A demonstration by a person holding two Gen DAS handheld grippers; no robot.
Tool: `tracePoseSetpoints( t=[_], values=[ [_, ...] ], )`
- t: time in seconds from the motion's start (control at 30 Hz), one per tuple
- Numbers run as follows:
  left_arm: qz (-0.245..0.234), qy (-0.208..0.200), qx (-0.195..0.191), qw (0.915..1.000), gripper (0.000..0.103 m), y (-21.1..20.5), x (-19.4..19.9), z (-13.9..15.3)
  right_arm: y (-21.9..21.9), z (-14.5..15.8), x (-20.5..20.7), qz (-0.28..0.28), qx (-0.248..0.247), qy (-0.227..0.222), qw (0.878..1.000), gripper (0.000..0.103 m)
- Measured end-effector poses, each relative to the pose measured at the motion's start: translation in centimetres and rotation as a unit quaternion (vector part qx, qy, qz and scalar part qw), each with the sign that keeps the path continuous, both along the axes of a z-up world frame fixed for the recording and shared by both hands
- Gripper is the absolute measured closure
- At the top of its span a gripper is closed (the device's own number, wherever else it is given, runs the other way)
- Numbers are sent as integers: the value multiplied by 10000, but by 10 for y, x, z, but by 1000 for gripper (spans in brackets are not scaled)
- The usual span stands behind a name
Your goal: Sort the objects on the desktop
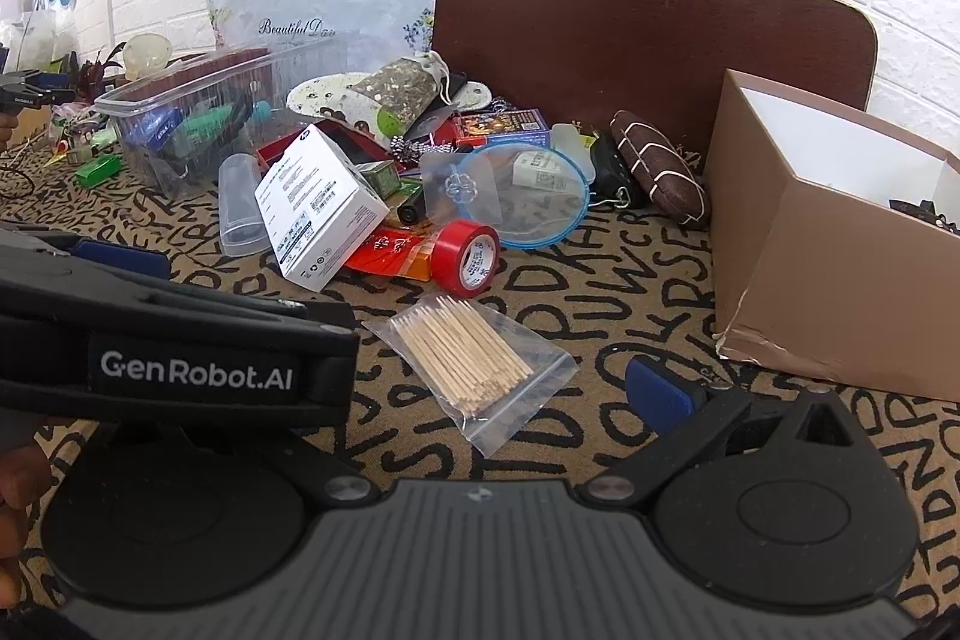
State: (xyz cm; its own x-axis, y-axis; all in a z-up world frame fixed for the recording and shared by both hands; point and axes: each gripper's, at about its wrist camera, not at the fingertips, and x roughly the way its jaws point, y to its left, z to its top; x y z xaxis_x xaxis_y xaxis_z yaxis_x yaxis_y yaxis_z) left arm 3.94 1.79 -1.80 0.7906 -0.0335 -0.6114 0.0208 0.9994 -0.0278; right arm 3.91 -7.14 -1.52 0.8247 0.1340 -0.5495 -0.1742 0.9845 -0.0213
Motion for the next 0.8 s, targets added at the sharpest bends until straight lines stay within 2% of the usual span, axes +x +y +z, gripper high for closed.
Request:
tracePoseSetpoints(
  t=[0.2,0.33,0.4,0.5,0.63,0.8],
  values=[
    [-23,41,-115,9999,0,5,5,-3,4,-2,5,39,-47,35,10000,2],
    [54,86,-672,9977,0,26,17,-3,11,-1,13,291,-188,-36,9994,2],
    [221,147,-994,9947,0,40,29,-3,18,3,19,517,-363,-221,9978,2],
    [593,335,-1413,9876,0,61,50,-6,31,7,33,895,-695,-531,9921,2],
    [813,442,-2012,9752,1,84,75,-13,53,2,58,1532,-1042,-650,9805,2],
    [717,702,-2192,9705,2,93,107,-26,79,-10,79,2115,-1427,-695,9644,2]
  ],
)
